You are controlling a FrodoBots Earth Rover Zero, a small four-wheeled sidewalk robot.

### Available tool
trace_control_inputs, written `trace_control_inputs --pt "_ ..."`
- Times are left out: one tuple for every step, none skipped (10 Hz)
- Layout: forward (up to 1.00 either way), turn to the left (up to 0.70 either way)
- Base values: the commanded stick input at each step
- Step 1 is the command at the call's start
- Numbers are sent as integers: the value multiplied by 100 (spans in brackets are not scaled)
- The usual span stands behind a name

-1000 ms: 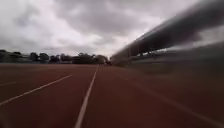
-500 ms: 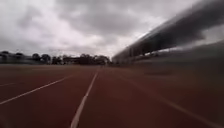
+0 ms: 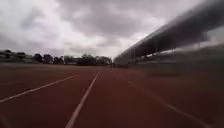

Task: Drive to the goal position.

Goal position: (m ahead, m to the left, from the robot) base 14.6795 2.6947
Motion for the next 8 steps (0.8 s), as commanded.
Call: trace_control_inputs --pt "100 -1" --pt "100 -1" --pt "100 -1" --pt "100 -1" --pt "100 -1" --pt "100 -1" --pt "100 -1" --pt "100 -1"
